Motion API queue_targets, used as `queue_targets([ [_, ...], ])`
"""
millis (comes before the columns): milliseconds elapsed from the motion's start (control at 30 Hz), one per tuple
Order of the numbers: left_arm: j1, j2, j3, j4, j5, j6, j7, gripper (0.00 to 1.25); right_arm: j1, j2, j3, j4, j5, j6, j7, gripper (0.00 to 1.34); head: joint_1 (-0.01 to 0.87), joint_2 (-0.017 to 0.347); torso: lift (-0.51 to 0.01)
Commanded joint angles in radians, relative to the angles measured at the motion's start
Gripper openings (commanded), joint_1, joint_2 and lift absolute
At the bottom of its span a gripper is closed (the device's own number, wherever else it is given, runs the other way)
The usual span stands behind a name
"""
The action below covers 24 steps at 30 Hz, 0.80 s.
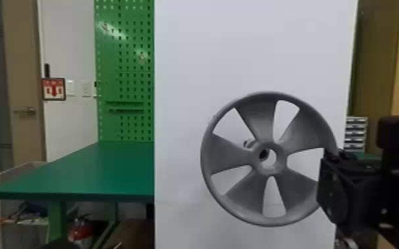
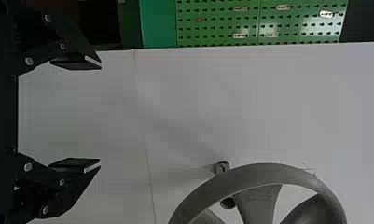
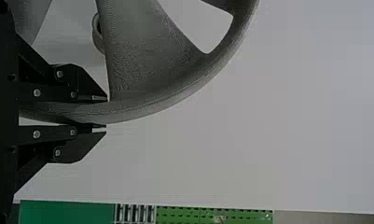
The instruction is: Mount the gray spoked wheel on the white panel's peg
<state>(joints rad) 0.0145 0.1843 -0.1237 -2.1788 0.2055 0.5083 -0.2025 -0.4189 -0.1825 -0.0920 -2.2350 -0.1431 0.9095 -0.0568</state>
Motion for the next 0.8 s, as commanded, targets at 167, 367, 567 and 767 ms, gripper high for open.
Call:
queue_targets([
  [167,-0.004,0.001,-0.002,-0.001,-0.001,0.003,0.0,0.74,-0.017,-0.003,0.011,0.02,-0.003,-0.003,0.0,0.17,0.123,-0.008,-0.404],
  [367,-0.005,0.003,-0.004,0.001,-0.003,0.004,0.0,0.74,-0.021,-0.003,0.014,0.031,-0.007,-0.009,0.0,0.17,0.123,-0.008,-0.404],
  [567,-0.007,0.003,-0.004,0.001,-0.003,0.004,0.0,0.74,-0.023,-0.002,0.023,0.04,-0.01,-0.02,0.0,0.17,0.123,-0.008,-0.404],
  [767,-0.008,0.003,-0.005,0.001,-0.003,0.004,0.0,0.74,-0.024,-0.002,0.017,0.043,-0.009,-0.034,0.0,0.17,0.123,-0.008,-0.404],
])
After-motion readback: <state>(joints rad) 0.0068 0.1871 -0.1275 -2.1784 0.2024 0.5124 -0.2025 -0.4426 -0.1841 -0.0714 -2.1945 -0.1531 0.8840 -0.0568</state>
